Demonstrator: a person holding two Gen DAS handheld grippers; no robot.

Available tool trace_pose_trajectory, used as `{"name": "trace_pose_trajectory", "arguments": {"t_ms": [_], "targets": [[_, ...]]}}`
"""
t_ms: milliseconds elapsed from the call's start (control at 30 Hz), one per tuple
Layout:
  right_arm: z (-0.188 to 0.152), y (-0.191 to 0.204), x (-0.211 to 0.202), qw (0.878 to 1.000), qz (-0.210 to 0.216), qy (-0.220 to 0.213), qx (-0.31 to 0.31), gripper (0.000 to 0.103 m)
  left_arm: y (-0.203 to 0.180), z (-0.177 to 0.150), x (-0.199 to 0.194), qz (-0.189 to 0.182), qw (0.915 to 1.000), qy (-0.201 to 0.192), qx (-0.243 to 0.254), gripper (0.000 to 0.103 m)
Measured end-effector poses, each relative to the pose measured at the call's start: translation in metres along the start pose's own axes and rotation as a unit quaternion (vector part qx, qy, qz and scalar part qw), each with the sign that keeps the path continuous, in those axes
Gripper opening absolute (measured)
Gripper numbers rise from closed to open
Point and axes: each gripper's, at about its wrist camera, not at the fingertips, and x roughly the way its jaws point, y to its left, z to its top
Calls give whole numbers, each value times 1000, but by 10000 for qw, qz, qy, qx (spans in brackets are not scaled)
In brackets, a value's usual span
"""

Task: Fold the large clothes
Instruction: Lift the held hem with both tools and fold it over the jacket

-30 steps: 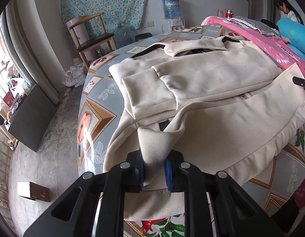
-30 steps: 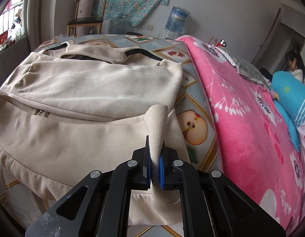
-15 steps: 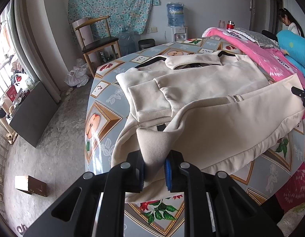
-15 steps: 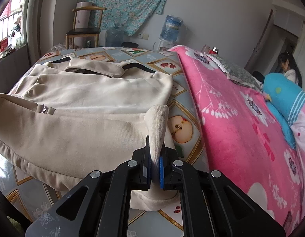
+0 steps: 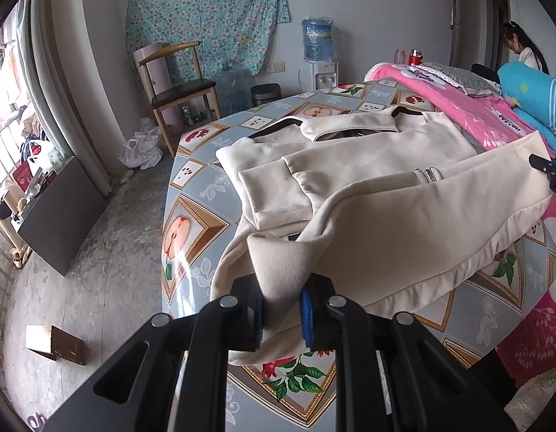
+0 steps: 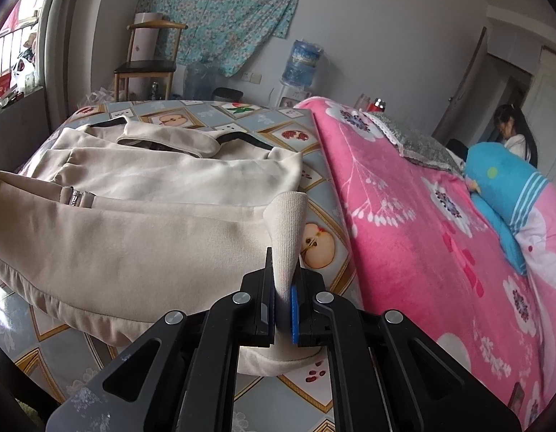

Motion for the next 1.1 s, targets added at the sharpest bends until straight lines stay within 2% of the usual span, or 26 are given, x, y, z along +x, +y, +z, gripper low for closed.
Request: {"name": "trace_pose_trajectory", "arguments": {"t_ms": [433,600,767,933,1100], "targets": [[24,-3,2,9997,-137,-209,-49,6,4,21,0,32,9996,-262,114,16],[46,-4,12,9991,-159,-360,-137,6,11,44,5,85,9986,-452,248,16],[88,-14,36,9981,-36,-611,-74,6,22,94,20,108,9967,-703,397,16],[143,-26,82,9975,158,-691,82,6,35,160,63,172,9952,-788,547,16],[189,-29,158,9981,406,-384,267,6,45,218,138,121,9974,-416,584,16]]}}
